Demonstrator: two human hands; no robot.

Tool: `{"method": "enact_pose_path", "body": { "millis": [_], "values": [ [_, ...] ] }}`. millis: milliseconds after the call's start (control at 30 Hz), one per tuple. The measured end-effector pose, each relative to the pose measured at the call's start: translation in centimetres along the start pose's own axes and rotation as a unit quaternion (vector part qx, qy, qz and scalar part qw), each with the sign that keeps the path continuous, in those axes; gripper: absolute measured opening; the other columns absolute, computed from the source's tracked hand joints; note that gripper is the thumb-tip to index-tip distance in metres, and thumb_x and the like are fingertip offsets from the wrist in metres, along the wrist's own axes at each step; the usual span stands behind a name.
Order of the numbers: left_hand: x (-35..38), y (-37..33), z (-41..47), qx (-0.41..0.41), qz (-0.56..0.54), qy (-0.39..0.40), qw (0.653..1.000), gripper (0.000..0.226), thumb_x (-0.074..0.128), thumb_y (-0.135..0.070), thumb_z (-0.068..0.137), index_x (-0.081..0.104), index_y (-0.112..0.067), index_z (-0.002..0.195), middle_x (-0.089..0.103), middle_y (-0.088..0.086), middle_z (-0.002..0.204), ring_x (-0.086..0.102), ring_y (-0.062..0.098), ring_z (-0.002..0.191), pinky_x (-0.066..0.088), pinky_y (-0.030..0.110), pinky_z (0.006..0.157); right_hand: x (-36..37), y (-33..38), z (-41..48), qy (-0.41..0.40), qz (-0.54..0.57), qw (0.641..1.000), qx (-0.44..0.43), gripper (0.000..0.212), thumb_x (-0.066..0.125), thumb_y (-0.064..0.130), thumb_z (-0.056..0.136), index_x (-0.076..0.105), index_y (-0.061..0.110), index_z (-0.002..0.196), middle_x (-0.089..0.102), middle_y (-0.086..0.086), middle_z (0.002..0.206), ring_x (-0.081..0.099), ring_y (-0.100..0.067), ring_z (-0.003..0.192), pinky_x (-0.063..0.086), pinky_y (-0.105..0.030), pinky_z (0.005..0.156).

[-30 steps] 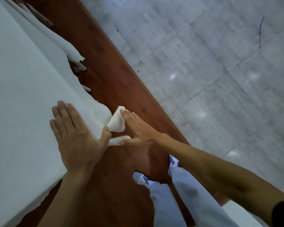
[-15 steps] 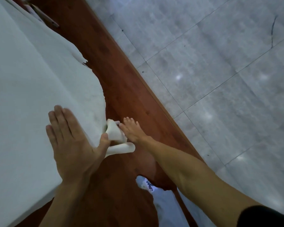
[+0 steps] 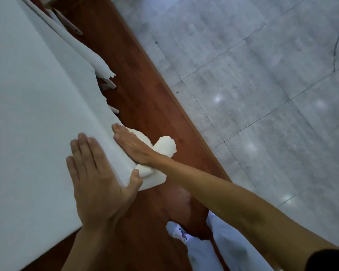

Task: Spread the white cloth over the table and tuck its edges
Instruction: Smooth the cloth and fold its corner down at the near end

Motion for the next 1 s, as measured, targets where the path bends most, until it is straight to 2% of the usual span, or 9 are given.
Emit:
{"method": "enact_pose_path", "body": {
  "millis": [133, 233, 300, 433, 600, 767, 867, 933, 1000],
  "values": [
    [-0.5, -0.4, 0.5, 0.007, -0.007, -0.01, 1.0, 0.107, 0.036, -0.068, 0.081, 0.005, -0.002, 0.159, 0.006, 0.021, 0.167, 0.005, 0.035, 0.155, 0.008, 0.05, 0.126, -1.8, -7.0, 3.9, -0.004, -0.177, 0.974, 0.137, 0.076, 0.033, 0.057, 0.106, 0.016, 0.01, 0.162, 0.015, -0.013, 0.17, 0.008, -0.035, 0.157, 0.009, -0.057, 0.126],
    [-0.5, -0.5, 0.9, 0.009, -0.006, -0.007, 1.0, 0.107, 0.037, -0.067, 0.082, 0.004, -0.002, 0.159, 0.004, 0.02, 0.167, 0.002, 0.034, 0.156, 0.009, 0.052, 0.126, -4.4, -11.3, 3.6, -0.052, -0.165, 0.959, 0.224, 0.061, 0.046, 0.049, 0.104, 0.043, 0.007, 0.148, 0.041, -0.018, 0.156, 0.029, -0.042, 0.149, 0.025, -0.056, 0.121],
    [-0.5, -0.4, 0.9, 0.004, -0.005, -0.002, 1.0, 0.107, 0.036, -0.068, 0.082, 0.006, -0.001, 0.159, 0.004, 0.02, 0.167, 0.002, 0.034, 0.156, 0.011, 0.053, 0.125, -5.9, -10.1, 1.1, -0.094, -0.1, 0.968, 0.208, 0.055, 0.042, 0.046, 0.107, 0.05, 0.005, 0.143, 0.048, -0.017, 0.151, 0.035, -0.04, 0.146, 0.029, -0.052, 0.118],
    [-0.6, -0.5, 0.9, 0.006, -0.006, -0.002, 1.0, 0.106, 0.034, -0.069, 0.083, 0.005, -0.001, 0.159, 0.002, 0.02, 0.167, 0.001, 0.034, 0.156, 0.01, 0.054, 0.125, -6.6, -3.9, -7.1, -0.126, 0.032, 0.986, 0.108, 0.059, 0.033, 0.049, 0.11, 0.03, 0.019, 0.161, 0.022, 0.002, 0.169, 0.013, -0.014, 0.158, 0.011, -0.037, 0.126],
    [-0.6, -0.6, 0.8, 0.0, -0.002, -0.006, 1.0, 0.107, 0.028, -0.073, 0.084, 0.007, 0.0, 0.159, 0.005, 0.021, 0.167, 0.004, 0.036, 0.155, 0.01, 0.052, 0.126, -3.1, 2.4, -13.2, -0.068, 0.12, 0.99, 0.003, 0.047, 0.027, 0.034, 0.113, 0.025, 0.029, 0.159, 0.017, 0.015, 0.167, 0.012, 0.019, 0.145, 0.009, -0.013, 0.121],
    [-0.6, -0.7, 0.8, 0.002, 0.002, -0.01, 1.0, 0.108, 0.032, -0.072, 0.083, 0.007, 0.0, 0.159, 0.006, 0.021, 0.167, 0.006, 0.037, 0.155, 0.01, 0.052, 0.126, -2.4, 3.8, -5.4, -0.057, 0.067, 0.996, 0.007, 0.059, 0.024, 0.043, 0.112, 0.011, 0.017, 0.164, 0.01, 0.003, 0.172, 0.008, -0.007, 0.157, 0.001, -0.032, 0.129],
    [-0.7, -0.6, 0.7, 0.005, -0.001, -0.019, 1.0, 0.106, 0.033, -0.07, 0.083, 0.008, 0.0, 0.159, 0.008, 0.022, 0.166, 0.006, 0.037, 0.155, 0.009, 0.05, 0.126, -3.1, 0.8, 0.1, -0.064, -0.017, 0.997, 0.036, 0.065, 0.029, 0.051, 0.109, 0.022, 0.013, 0.161, 0.023, -0.005, 0.169, 0.019, -0.02, 0.156, 0.01, -0.047, 0.128],
    [-0.7, -0.6, 0.7, 0.007, 0.002, -0.019, 1.0, 0.106, 0.033, -0.069, 0.083, 0.008, 0.0, 0.159, 0.008, 0.022, 0.166, 0.006, 0.038, 0.155, 0.009, 0.051, 0.126, -3.8, -3.2, 1.9, -0.056, -0.095, 0.99, 0.09, 0.069, 0.032, 0.054, 0.108, 0.024, 0.009, 0.159, 0.026, -0.014, 0.167, 0.023, -0.031, 0.154, 0.015, -0.054, 0.125],
    [-0.7, -0.7, 0.7, 0.009, 0.001, -0.016, 1.0, 0.105, 0.033, -0.069, 0.084, 0.007, 0.001, 0.159, 0.007, 0.023, 0.166, 0.005, 0.038, 0.155, 0.009, 0.051, 0.126, -4.8, -7.2, 1.4, -0.052, -0.117, 0.978, 0.165, 0.076, 0.031, 0.058, 0.107, 0.015, 0.007, 0.162, 0.014, -0.015, 0.17, 0.012, -0.033, 0.158, 0.009, -0.052, 0.127]
  ]
}}
Point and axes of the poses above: each hand's wrist, its own z-axis towards the middle knuckle, its own x-axis out of the palm, y = z × x, the point moved 9 cm from there along z, towards the middle knuckle
